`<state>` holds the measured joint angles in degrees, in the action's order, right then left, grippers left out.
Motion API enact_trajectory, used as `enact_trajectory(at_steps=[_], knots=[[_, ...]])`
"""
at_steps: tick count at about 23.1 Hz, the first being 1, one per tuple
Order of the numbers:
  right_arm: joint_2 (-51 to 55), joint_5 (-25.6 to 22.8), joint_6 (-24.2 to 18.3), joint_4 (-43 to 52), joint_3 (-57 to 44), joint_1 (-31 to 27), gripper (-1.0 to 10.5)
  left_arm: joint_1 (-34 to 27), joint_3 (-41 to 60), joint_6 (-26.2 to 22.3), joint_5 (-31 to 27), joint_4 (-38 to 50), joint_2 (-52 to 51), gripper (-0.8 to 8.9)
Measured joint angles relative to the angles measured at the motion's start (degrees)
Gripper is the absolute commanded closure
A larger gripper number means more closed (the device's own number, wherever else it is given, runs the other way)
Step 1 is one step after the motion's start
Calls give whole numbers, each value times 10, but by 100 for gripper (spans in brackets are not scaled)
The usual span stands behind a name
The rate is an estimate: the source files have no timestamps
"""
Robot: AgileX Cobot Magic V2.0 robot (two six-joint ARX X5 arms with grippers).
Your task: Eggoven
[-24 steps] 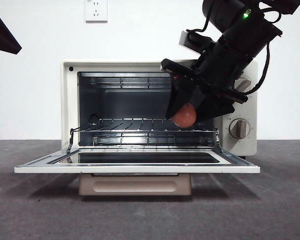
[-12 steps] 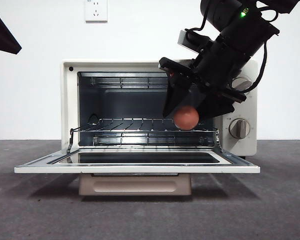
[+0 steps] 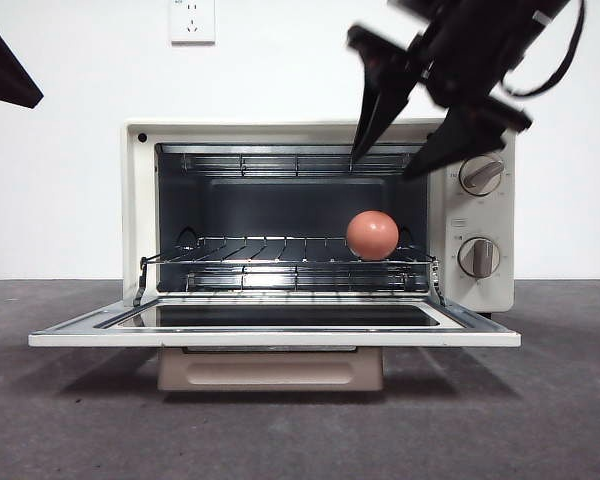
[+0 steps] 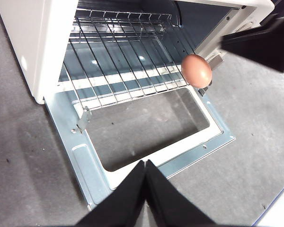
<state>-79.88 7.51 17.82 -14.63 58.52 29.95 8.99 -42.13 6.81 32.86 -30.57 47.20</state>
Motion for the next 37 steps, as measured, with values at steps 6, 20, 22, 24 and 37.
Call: enact_trajectory(at_steps=[6, 20, 22, 24, 37], knots=[[134, 0, -7, -102, 0, 24, 645, -10, 27, 0, 1, 68, 47, 807], [333, -1, -16, -218, 0, 43, 645, -38, 85, 29, 0, 258, 263, 807], [350, -2, -16, -222, 0, 43, 645, -38, 85, 32, 0, 279, 298, 807], [362, -3, -15, -224, 0, 43, 645, -38, 85, 33, 0, 292, 324, 807], [385, -31, -16, -237, 0, 43, 645, -20, 85, 46, 41, 353, 433, 807]])
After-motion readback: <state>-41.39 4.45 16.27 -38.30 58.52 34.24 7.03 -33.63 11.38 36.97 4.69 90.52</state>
